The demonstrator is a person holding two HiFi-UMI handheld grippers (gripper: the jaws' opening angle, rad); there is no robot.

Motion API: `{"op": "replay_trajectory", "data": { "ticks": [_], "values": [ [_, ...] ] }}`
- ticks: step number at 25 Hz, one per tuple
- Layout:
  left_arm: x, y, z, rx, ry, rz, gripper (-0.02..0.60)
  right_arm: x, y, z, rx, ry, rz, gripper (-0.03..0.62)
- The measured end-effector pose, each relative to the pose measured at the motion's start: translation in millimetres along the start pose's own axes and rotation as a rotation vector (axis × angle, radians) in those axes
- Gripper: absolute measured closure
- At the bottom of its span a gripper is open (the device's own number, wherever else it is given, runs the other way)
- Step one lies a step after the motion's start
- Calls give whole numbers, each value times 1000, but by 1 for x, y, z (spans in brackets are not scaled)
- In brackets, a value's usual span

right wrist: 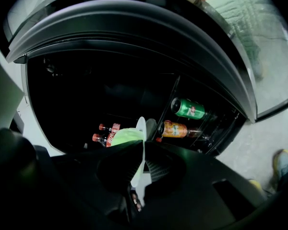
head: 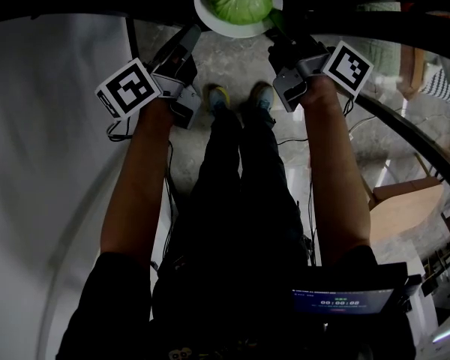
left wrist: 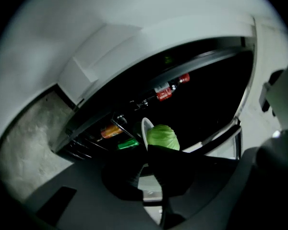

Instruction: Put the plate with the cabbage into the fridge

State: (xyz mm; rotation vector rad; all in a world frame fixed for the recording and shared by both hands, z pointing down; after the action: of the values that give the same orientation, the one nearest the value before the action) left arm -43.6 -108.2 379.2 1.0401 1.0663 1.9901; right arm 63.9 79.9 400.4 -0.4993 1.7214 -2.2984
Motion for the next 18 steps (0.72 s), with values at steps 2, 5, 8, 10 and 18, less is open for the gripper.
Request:
{"op": "replay_trajectory", "data": {
  "ticks": [2, 5, 8, 10, 18],
  "values": [
    [3, -6, -4, -94, 14, 233, 569, 0, 0, 1, -3, -2, 3, 576],
    [12, -20, -4, -171, 19, 518, 571, -1, 0, 1, -5, -3, 7, 576],
    [22, -30, 5, -169, 29, 633, 571, -1, 0, 3, -5, -7, 5, 576],
    [26, -33, 11, -170, 37, 673, 571, -1, 0, 4, -3, -8, 4, 576],
    [34, -29, 8, -225, 44, 795, 571, -2, 1, 5, -6, -9, 8, 576]
  ]
}}
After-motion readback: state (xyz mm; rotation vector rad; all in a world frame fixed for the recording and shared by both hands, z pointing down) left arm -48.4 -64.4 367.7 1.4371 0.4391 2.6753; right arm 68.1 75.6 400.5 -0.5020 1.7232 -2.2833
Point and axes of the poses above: the fingertips, and each gripper's own axes: z forward along the fingers, y to its left, x out of its underside, the point moved 5 cm from there along -z, backward along the fingers
